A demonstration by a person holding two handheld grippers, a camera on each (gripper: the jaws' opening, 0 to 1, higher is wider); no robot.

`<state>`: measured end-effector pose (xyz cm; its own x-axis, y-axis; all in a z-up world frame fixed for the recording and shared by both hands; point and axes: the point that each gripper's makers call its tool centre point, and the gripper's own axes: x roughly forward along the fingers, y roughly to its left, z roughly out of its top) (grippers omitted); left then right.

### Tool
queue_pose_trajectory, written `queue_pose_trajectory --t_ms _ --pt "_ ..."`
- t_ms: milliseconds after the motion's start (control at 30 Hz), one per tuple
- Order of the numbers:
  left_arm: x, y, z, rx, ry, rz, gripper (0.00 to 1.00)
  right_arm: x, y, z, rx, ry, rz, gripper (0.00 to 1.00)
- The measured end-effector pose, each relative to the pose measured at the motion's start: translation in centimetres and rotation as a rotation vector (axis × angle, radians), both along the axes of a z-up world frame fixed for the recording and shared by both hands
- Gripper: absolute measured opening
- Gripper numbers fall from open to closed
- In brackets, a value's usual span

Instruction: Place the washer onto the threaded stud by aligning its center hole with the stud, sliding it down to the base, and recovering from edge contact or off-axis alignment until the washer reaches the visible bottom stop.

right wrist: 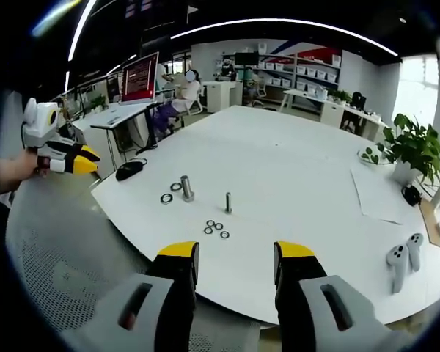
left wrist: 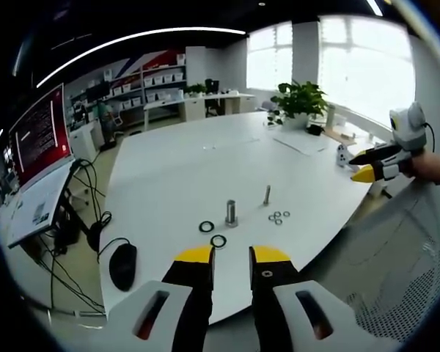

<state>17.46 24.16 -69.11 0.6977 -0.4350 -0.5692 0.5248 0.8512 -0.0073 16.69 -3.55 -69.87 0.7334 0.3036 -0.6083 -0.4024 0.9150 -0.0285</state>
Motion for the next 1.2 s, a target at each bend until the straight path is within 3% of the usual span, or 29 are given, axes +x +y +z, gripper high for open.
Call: queue_pose_trajectory --t_ms 1200 --pt "-0.07 0.09 -0.12 -0.001 0.003 -0.002 0.16 -0.4 0.14 -0.81 -0.027 0.035 0.013 0.44"
